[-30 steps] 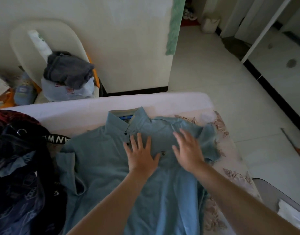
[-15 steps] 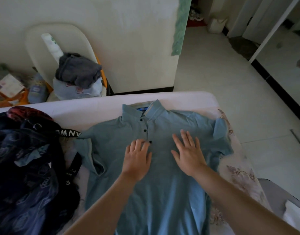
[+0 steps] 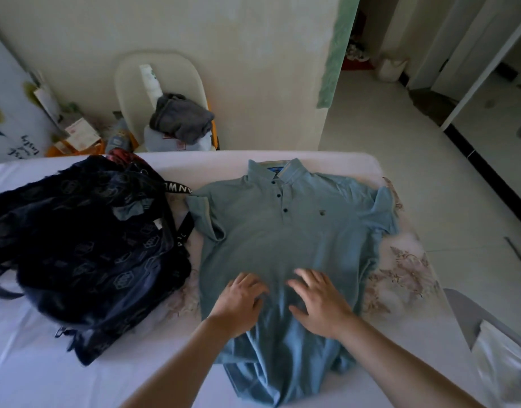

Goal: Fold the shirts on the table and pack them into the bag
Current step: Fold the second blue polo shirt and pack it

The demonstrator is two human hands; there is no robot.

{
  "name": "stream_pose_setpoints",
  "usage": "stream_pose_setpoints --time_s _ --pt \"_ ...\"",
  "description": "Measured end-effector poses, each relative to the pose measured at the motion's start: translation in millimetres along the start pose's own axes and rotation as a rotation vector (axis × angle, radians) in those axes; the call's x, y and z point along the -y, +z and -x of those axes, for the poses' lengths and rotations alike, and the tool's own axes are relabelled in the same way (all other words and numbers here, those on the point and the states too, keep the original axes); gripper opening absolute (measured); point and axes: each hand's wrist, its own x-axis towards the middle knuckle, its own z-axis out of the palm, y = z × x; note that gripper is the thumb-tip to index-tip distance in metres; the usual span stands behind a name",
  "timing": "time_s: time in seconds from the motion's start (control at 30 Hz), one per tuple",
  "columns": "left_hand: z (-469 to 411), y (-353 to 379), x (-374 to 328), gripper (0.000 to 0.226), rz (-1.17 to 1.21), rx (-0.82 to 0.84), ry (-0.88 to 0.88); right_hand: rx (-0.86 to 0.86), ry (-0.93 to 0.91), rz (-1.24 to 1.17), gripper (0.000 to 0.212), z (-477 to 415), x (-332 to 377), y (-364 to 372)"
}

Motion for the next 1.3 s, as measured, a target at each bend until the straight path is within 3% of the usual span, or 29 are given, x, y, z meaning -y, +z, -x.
stream_pose_setpoints --time_s 0.07,0.17,0.27,0.37,0.43,0.53,0.67,0.77,0.83,0.9,0.97,1.03,1.07,1.13,1.2,1.23,1.3 --pt "30 0 0 0.025 -0.021 0.026 0.043 0.013 -0.045 -0.042 0.047 22 18 1" --pt "76 6 1 0.062 -0.124 0.158 0.071 0.121 -0.095 -0.022 0.049 54 31 1" --pt "102 20 2 0.075 -0.233 0.211 0.091 0.155 -0.120 0.057 0.056 82 27 8" --pt "104 30 9 0.039 -0.099 0.098 0.044 0.069 -0.028 0.096 0.059 96 14 16" --pt "98 26 9 0.016 0.015 0.060 0.019 0.045 0.059 0.073 0.049 95 6 17" --pt "84 4 5 0.024 0.119 0.010 -0.116 -0.059 0.141 -0.010 0.032 81 1 6" --pt "50 -33 11 0.026 0.135 -0.137 -0.391 -0.388 0.265 -0.162 0.035 51 0 -17" --pt "33 -44 18 0.039 0.094 -0.230 -0.630 -0.476 0.385 -0.189 0.031 34 -5 -24" --pt "27 -40 16 0.042 -0.018 -0.250 -0.541 -0.430 0.421 -0.201 0.027 32 -11 -19" --pt "23 -27 7 0.038 -0.035 -0.217 -0.291 -0.329 0.429 -0.218 0.030 38 -14 -12" --pt "20 -13 -4 0.053 -0.111 -0.035 -0.176 -0.180 0.448 -0.232 0.054 44 -18 -5" --pt "14 1 -5 0.077 -0.229 0.123 -0.182 -0.054 0.489 -0.217 0.078 43 -23 4" --pt "10 4 -2 0.080 -0.265 0.161 -0.201 -0.023 0.526 -0.218 0.079 41 -25 6" --pt "3 5 4 0.068 -0.316 0.144 -0.172 -0.029 0.592 -0.258 0.056 31 -26 4" --pt "-7 4 14 0.033 -0.358 0.042 -0.061 -0.081 0.591 -0.290 0.019 19 -26 -9" --pt "-13 1 18 0.021 -0.376 -0.002 -0.020 -0.085 0.586 -0.312 0.010 14 -25 -18" --pt "-29 -19 14 0.020 -0.297 -0.008 -0.062 -0.110 0.598 -0.427 0.010 2 -25 -40"
